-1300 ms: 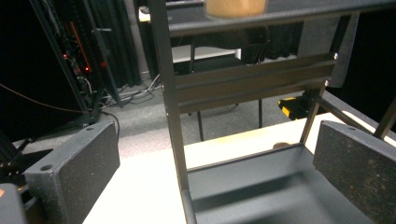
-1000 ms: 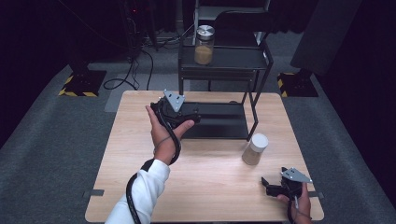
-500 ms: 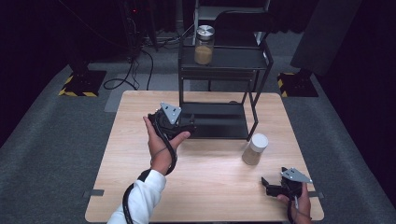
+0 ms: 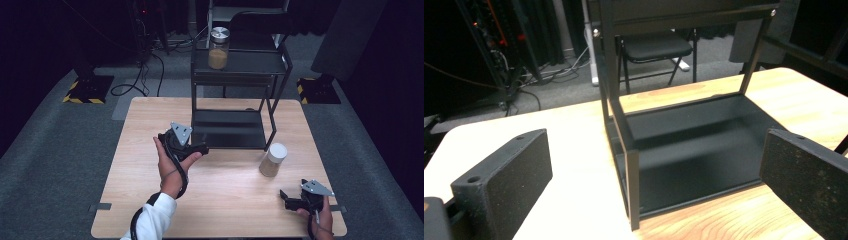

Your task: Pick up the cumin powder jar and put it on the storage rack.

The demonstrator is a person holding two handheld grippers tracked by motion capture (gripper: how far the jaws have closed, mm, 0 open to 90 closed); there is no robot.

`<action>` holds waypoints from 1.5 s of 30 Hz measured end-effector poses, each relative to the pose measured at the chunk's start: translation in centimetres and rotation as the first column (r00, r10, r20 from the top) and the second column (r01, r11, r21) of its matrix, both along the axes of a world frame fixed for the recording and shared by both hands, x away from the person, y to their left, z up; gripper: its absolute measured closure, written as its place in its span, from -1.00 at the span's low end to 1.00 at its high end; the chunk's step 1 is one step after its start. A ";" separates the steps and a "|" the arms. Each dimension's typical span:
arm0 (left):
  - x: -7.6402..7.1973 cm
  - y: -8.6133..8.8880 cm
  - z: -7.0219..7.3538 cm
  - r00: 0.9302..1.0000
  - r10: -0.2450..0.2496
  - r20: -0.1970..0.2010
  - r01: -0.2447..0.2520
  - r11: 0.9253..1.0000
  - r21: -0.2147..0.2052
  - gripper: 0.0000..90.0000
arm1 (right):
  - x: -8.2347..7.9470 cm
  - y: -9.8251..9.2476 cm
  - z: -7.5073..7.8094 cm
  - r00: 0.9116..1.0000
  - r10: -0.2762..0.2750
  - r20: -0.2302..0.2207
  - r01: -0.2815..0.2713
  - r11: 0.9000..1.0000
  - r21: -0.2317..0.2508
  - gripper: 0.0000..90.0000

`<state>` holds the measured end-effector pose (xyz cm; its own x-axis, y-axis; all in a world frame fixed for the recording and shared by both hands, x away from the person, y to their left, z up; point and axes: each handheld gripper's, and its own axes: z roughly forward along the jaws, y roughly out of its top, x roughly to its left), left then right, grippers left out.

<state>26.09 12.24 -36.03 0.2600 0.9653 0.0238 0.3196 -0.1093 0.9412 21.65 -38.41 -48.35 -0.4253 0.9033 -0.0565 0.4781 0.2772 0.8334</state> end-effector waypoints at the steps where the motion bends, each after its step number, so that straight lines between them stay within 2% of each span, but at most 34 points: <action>1: -0.1 0.0 -0.3 1.000 0.004 -0.003 -0.004 1.000 0.001 -0.99 | 0.0 0.0 0.0 1.000 0.000 0.001 0.000 1.000 -0.001 -1.00; 4: -0.2 0.2 -1.0 1.000 -0.005 -0.013 0.005 1.000 0.018 -0.99 | 0.0 0.0 0.0 1.000 0.000 0.001 0.000 1.000 -0.001 -1.00; 9: -0.5 0.5 -2.3 0.999 0.006 -0.037 -0.006 1.000 0.016 -0.99 | 0.0 0.0 0.0 1.000 0.001 0.001 -0.001 1.000 -0.001 -1.00; 16: -1.0 0.7 -4.3 0.998 -0.019 -0.057 0.020 1.000 0.013 -0.99 | 0.0 0.0 0.0 1.000 0.001 0.002 -0.001 1.000 -0.002 -1.00; 21: -1.6 0.5 -5.5 0.998 -0.016 -0.067 0.017 1.000 0.024 -0.99 | 0.0 0.0 0.0 1.000 0.001 0.001 -0.001 1.000 -0.001 -1.00; 26: -2.0 0.4 -6.5 0.995 -0.032 -0.093 0.036 0.999 0.035 -0.99 | 0.0 0.0 0.0 1.000 0.002 0.001 -0.002 1.000 -0.001 -1.00; 32: -2.8 -0.1 -7.8 0.995 -0.017 -0.101 0.022 0.998 0.050 -0.99 | 0.0 0.0 0.0 1.000 0.004 0.000 -0.004 1.000 0.000 -1.00; 37: -3.2 -0.1 -9.1 0.991 -0.029 -0.133 0.037 0.998 0.055 -0.99 | 0.0 -0.1 0.0 1.000 0.008 0.002 -0.008 1.000 -0.001 -1.00; 39: -3.5 -0.2 -9.6 0.991 -0.025 -0.131 0.034 0.998 0.059 -0.99 | 0.0 -0.1 0.0 1.000 0.009 0.002 -0.009 1.000 -0.002 -1.00; 41: -3.7 -0.4 -10.0 0.990 -0.019 -0.139 0.030 0.997 0.076 -0.99 | 0.0 -0.1 0.0 1.000 0.009 0.002 -0.009 1.000 -0.002 -1.00; 42: -3.9 -0.5 -10.3 0.992 -0.011 -0.128 0.020 0.997 0.074 -0.99 | 0.0 -0.1 0.0 1.000 0.009 0.002 -0.009 1.000 -0.002 -1.00; 45: -4.1 -1.0 -10.9 0.991 -0.013 -0.130 0.027 0.994 0.106 -0.99 | 0.0 -0.1 0.0 1.000 0.009 0.002 -0.009 1.000 -0.002 -1.00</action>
